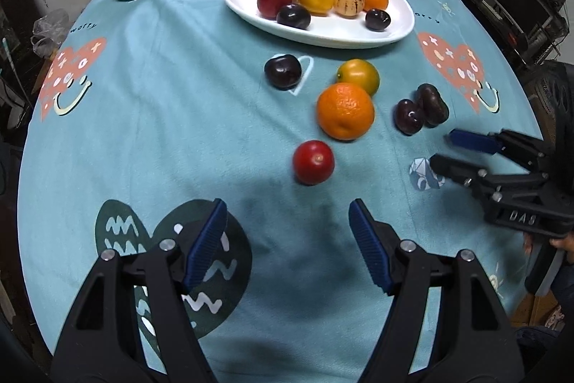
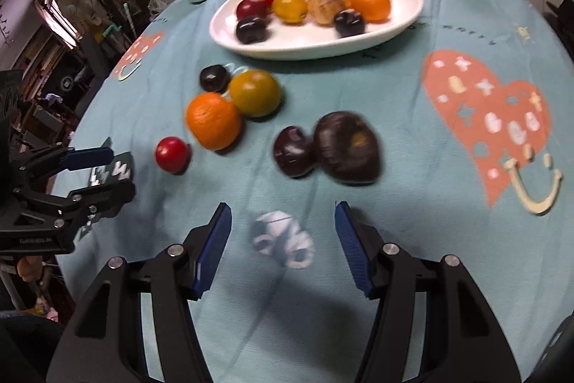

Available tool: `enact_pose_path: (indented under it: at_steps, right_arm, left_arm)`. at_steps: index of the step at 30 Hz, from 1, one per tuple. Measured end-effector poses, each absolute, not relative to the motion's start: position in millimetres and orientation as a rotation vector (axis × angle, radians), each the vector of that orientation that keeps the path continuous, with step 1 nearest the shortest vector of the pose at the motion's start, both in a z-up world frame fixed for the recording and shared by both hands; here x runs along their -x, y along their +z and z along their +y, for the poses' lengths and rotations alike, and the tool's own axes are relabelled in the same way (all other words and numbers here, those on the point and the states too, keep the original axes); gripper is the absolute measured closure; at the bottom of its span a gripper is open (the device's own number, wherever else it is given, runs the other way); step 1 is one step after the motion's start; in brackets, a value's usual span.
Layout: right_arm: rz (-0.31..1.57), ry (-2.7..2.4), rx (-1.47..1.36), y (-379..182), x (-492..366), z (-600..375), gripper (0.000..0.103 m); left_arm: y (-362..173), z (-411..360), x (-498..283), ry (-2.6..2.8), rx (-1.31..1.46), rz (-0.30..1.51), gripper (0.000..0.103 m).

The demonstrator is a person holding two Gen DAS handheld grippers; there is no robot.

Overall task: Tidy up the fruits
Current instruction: 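Move both open tools back over the fruit cluster, then grasp the large dark round fruit with the right tool while the left tool grasps the small red tomato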

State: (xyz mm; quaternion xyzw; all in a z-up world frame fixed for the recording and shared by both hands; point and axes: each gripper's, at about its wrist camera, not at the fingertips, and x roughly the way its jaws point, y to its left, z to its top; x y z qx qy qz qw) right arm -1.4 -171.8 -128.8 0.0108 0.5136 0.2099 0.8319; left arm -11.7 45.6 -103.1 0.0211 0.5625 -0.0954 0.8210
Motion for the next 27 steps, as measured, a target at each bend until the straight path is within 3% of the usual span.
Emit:
enact_pose_path:
  at_steps: [14,17,18,27]
  right_arm:
    - [1.03,0.558,0.364,-140.6,-33.8,-160.1,0.042]
    - [1.072,0.625,0.38,-139.8,-39.7,-158.6,0.05]
    - [1.083,0.621,0.393,-139.5,-41.6,-159.7,0.061]
    - [1.12,0.641,0.08,-128.7,-33.1,-197.2,0.061]
  left_arm:
    - [-110.8,44.7,6.5,-0.208,-0.027,1.246,0.031]
    - [-112.3,46.0,5.2,-0.196,-0.021,1.255,0.031]
    - [-112.9,46.5,4.7,-0.193,-0.018,1.256,0.031]
    - [-114.7,41.3,-7.7,-0.179,-0.005,1.24,0.031]
